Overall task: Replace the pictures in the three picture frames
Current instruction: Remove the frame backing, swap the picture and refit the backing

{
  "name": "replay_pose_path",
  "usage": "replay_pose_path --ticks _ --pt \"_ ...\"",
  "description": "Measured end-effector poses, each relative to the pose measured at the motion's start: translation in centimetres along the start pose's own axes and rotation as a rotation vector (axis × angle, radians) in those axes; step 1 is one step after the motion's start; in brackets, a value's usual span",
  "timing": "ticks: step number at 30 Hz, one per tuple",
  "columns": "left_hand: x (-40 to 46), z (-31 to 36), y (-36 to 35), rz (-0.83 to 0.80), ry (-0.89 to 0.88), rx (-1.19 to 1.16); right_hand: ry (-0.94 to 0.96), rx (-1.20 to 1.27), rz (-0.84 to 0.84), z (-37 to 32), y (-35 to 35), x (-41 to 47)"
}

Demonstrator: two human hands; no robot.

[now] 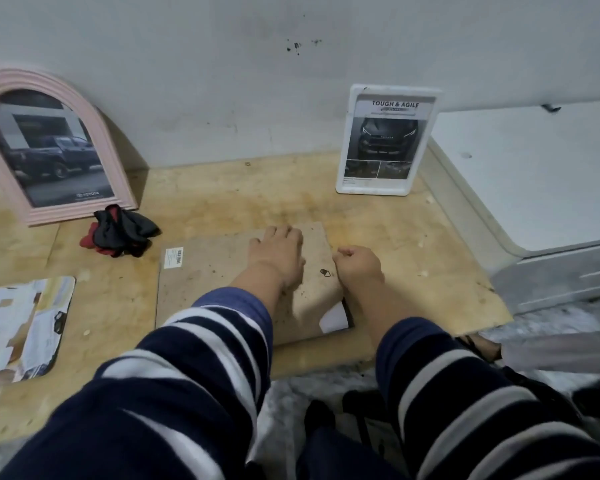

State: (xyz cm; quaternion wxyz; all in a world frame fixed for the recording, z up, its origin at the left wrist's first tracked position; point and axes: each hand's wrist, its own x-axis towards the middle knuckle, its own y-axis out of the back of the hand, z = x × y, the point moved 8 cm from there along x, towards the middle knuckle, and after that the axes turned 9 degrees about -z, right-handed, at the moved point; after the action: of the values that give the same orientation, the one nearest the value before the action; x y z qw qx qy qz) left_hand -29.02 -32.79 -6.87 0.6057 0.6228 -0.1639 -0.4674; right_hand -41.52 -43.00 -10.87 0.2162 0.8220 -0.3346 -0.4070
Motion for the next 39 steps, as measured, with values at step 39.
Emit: replay_pose_path --ticks 39 --pt "2.4 -4.0 -1.8 -0.370 0.156 -0.020 -0.161 0.217 -0.026 -4.0 -2.4 5.2"
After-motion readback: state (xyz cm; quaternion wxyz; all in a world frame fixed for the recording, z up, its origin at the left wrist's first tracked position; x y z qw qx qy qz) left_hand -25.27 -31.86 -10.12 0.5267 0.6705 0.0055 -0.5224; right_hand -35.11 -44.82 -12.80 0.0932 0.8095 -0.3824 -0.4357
